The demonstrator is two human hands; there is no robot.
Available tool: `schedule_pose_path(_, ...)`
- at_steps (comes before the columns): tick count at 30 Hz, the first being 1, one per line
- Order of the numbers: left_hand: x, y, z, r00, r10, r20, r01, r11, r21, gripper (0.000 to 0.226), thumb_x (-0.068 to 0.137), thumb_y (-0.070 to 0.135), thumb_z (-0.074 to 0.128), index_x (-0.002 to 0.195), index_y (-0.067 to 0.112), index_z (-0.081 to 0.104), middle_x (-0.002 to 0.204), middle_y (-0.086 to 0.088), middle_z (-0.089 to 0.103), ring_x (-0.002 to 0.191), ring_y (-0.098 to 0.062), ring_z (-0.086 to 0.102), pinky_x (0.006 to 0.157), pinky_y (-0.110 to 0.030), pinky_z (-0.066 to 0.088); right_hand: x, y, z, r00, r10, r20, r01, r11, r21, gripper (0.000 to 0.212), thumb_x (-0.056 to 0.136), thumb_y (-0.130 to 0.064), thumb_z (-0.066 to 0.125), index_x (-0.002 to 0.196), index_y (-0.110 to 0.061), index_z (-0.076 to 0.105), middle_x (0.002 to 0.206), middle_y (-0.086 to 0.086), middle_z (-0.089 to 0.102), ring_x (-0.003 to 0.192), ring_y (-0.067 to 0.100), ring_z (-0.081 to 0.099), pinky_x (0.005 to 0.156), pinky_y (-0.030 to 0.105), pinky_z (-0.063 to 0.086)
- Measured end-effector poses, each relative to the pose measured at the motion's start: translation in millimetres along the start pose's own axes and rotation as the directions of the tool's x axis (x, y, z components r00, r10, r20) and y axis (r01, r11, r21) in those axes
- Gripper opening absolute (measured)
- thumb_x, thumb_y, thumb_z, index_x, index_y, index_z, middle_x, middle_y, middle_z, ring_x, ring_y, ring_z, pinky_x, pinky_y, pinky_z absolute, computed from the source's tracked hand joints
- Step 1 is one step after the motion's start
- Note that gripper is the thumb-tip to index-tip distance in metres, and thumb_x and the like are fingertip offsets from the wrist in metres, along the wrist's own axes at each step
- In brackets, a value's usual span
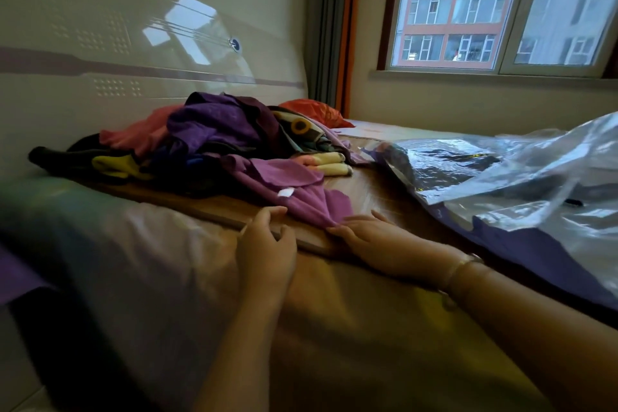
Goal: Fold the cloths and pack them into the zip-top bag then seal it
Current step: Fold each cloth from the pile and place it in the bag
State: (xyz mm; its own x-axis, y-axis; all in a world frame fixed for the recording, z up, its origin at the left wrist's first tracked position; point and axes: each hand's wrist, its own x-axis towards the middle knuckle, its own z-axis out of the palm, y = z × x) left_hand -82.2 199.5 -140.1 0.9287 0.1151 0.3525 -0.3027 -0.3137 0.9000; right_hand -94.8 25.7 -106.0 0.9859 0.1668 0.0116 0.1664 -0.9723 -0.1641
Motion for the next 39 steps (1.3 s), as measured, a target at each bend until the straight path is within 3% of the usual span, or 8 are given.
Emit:
schedule_pose_path(6, -13.8, 7.9, 15.0, 0.993, 0.111, 0.042, -0.113, 0.991, 0.065, 0.045, 0.092, 0.022, 0.059, 0.135, 0.02, 0.049, 0.141, -0.005, 0.048, 0.128, -0.022, 0.044, 0.104, -0.029, 0.036, -111.1, 15.0, -9.5, 0.993, 0.044, -0.109, -0.011, 0.958, 0.288, 0.043, 0.104, -0.029, 0.025, 0.119, -0.031, 0.064, 0.126, -0.022, 0.052, 0.115, -0.014, 0.044, 0.111, 0.015, 0.02)
schedule_pose_path(9, -24.4, 12.0, 23.6, 0.982, 0.167, 0.091, -0.18, 0.971, 0.16, 0.055, 0.091, 0.033, 0.061, 0.141, 0.021, 0.043, 0.149, -0.005, 0.039, 0.135, -0.023, 0.037, 0.105, -0.028, 0.032, -142.0, 28.0, -7.0, 0.947, 0.161, -0.278, 0.015, 0.843, 0.537, 0.051, 0.102, -0.027, 0.029, 0.086, -0.026, 0.077, 0.089, -0.01, 0.074, 0.086, -0.001, 0.066, 0.091, 0.02, 0.047)
schedule_pose_path(13, -37.7, 13.2, 32.4, 0.961, 0.152, 0.23, -0.253, 0.821, 0.512, 0.07, 0.083, 0.056, 0.06, 0.145, 0.035, 0.033, 0.145, -0.001, 0.038, 0.127, -0.028, 0.035, 0.1, -0.033, 0.031, -166.2, 33.8, 4.9, 0.875, 0.237, -0.422, 0.056, 0.816, 0.575, 0.05, 0.101, -0.027, 0.038, 0.071, -0.019, 0.077, 0.073, -0.005, 0.073, 0.073, 0.005, 0.068, 0.079, 0.012, 0.047)
schedule_pose_path(20, -52.3, 23.0, 43.6, 0.923, 0.298, 0.244, -0.384, 0.752, 0.536, 0.022, 0.088, 0.041, 0.061, 0.105, 0.029, 0.07, 0.118, 0.003, 0.054, 0.109, -0.024, 0.038, 0.085, -0.032, 0.029, -182.0, 31.2, 18.8, 0.825, 0.266, -0.498, 0.029, 0.861, 0.508, 0.026, 0.093, -0.03, 0.055, 0.081, -0.02, 0.076, 0.076, -0.007, 0.073, 0.074, -0.001, 0.066, 0.073, 0.012, 0.048)
schedule_pose_path(24, -62.6, 39.4, 42.2, 0.892, 0.352, 0.283, -0.434, 0.842, 0.32, 0.008, 0.085, 0.035, 0.067, 0.086, 0.028, 0.069, 0.095, 0.01, 0.064, 0.101, -0.02, 0.055, 0.089, -0.036, 0.04, -186.3, 27.5, 25.9, 0.836, 0.385, -0.392, -0.064, 0.777, 0.626, 0.015, 0.083, -0.032, 0.069, 0.093, -0.025, 0.06, 0.089, -0.009, 0.066, 0.083, 0.0, 0.063, 0.07, 0.013, 0.05)
schedule_pose_path(30, -104.6, 78.0, 35.3, 0.789, 0.333, 0.516, -0.35, 0.934, -0.067, 0.01, 0.088, 0.024, 0.066, 0.078, 0.02, 0.065, 0.076, 0.005, 0.067, 0.07, -0.007, 0.062, 0.067, -0.028, 0.05, -182.4, 26.9, 37.2, 0.839, 0.541, -0.046, -0.088, 0.22, 0.971, 0.06, 0.076, -0.01, 0.078, 0.125, -0.002, 0.044, 0.106, 0.015, 0.067, 0.08, 0.018, 0.069, 0.051, 0.024, 0.052)
schedule_pose_path(33, -119.7, 89.5, 30.8, 0.748, 0.351, 0.563, -0.316, 0.935, -0.163, 0.011, 0.087, 0.02, 0.066, 0.077, 0.017, 0.067, 0.076, 0.002, 0.066, 0.069, -0.007, 0.059, 0.065, -0.023, 0.045, -194.8, 18.8, 28.2, 0.853, 0.521, 0.041, -0.074, 0.042, 0.996, 0.014, 0.083, 0.001, 0.066, 0.096, -0.001, 0.062, 0.071, 0.006, 0.07, 0.056, 0.01, 0.066, 0.049, 0.023, 0.053)
schedule_pose_path(39, -131.7, 115.3, 13.6, 0.746, 0.262, 0.612, -0.008, 0.923, -0.385, 0.018, 0.093, 0.01, 0.056, 0.078, 0.01, 0.066, 0.078, -0.006, 0.064, 0.062, -0.003, 0.061, 0.064, -0.016, 0.052, -235.0, 20.0, -8.0, 0.892, 0.45, -0.04, 0.016, 0.056, 0.998, 0.029, 0.084, 0.002, 0.055, 0.113, 0.003, 0.06, 0.103, 0.021, 0.066, 0.093, 0.03, 0.064, 0.083, 0.036, 0.053)
